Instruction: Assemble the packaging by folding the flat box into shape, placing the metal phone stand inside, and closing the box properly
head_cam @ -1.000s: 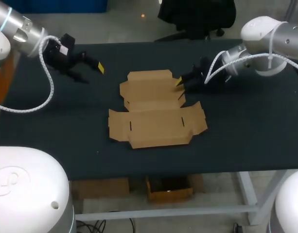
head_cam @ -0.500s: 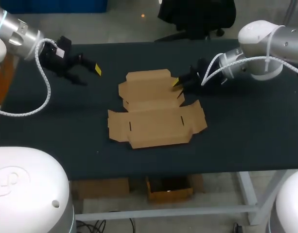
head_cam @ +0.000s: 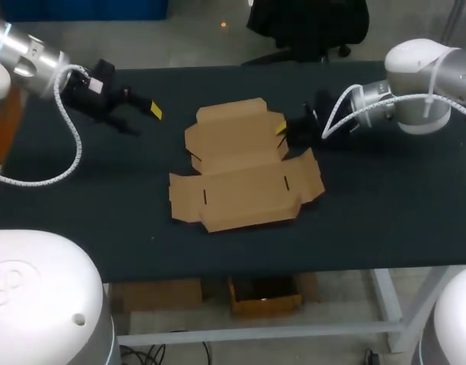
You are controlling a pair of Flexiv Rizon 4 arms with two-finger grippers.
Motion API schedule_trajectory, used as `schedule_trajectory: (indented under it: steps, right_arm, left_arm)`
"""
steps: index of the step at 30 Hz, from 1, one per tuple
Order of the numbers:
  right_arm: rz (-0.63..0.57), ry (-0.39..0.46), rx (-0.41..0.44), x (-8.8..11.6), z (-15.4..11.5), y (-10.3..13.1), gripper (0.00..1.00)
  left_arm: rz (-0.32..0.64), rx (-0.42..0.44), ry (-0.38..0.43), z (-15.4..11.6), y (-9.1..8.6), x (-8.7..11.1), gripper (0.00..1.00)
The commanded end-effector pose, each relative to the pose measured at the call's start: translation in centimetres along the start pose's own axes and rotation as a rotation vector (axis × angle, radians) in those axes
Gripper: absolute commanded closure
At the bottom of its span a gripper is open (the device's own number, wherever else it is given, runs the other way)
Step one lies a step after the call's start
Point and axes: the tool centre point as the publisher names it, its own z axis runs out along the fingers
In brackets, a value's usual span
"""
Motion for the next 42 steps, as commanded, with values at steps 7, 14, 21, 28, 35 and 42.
schedule_trajectory:
  steps: [7,14,21,28,35,42]
  right_arm:
    - [-0.093,0.035,-0.056,2.1,-2.1,0.0,1.00]
    - [-0.149,0.066,-0.083,3.1,-3.3,0.2,1.00]
    - [-0.197,0.096,-0.108,3.9,-4.4,0.3,1.00]
    - [-0.249,0.122,-0.118,5.0,-5.1,0.4,1.00]
    - [-0.305,0.153,-0.126,6.0,-5.8,0.4,1.00]
    - [-0.341,0.161,-0.122,6.8,-5.9,0.4,1.00]
  left_arm:
    - [0.082,0.027,0.032,2.4,-1.9,0.1,0.00]
    - [0.110,0.079,0.045,3.4,-2.6,0.1,0.00]
    - [0.102,0.169,0.070,4.2,-3.3,-0.6,0.00]
    - [0.094,0.239,0.072,4.9,-4.1,-0.9,0.00]
    - [0.094,0.239,0.072,4.9,-4.1,-0.9,0.00]
    - [0.094,0.239,0.072,4.9,-4.1,-0.9,0.00]
